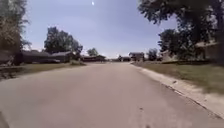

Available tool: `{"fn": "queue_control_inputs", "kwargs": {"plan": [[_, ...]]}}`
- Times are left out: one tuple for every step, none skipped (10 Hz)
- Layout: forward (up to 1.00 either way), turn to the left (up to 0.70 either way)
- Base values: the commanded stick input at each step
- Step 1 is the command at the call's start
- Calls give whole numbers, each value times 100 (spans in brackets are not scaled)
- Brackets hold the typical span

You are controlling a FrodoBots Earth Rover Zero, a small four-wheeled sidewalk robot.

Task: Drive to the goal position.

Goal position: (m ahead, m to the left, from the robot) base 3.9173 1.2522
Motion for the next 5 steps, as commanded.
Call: {"fn": "queue_control_inputs", "kwargs": {"plan": [[70, 0], [70, 0], [70, 0], [70, 0], [70, 0]]}}
